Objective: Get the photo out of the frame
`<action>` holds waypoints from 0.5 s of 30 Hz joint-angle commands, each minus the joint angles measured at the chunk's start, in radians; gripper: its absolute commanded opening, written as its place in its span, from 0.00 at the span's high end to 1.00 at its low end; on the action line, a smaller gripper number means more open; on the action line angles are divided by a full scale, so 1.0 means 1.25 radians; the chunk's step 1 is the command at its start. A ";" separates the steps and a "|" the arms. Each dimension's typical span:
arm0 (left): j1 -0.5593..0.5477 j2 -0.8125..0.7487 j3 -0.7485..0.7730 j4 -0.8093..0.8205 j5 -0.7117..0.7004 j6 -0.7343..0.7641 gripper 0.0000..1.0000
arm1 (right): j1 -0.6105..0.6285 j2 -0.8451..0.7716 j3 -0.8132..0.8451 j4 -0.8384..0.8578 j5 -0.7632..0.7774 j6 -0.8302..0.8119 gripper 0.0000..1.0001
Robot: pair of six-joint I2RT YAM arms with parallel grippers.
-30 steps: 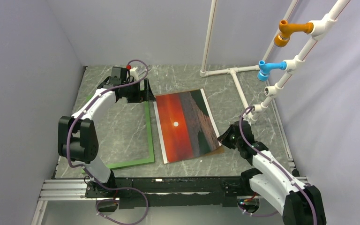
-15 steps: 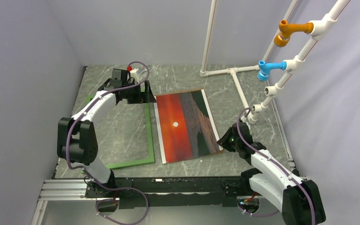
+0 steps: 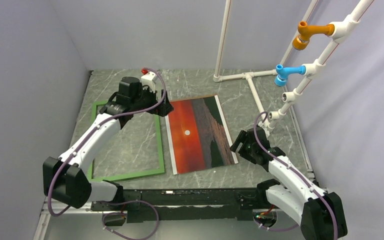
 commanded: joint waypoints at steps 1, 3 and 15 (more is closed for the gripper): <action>0.004 -0.087 -0.029 0.046 0.060 -0.053 0.01 | 0.000 -0.017 0.075 -0.081 0.054 -0.004 0.16; 0.004 -0.144 -0.065 0.059 0.087 -0.095 0.00 | 0.000 -0.026 0.105 -0.120 0.076 -0.007 0.12; 0.004 -0.559 -0.278 0.064 0.091 -0.275 0.01 | 0.106 -0.044 0.223 -0.270 0.163 0.022 0.00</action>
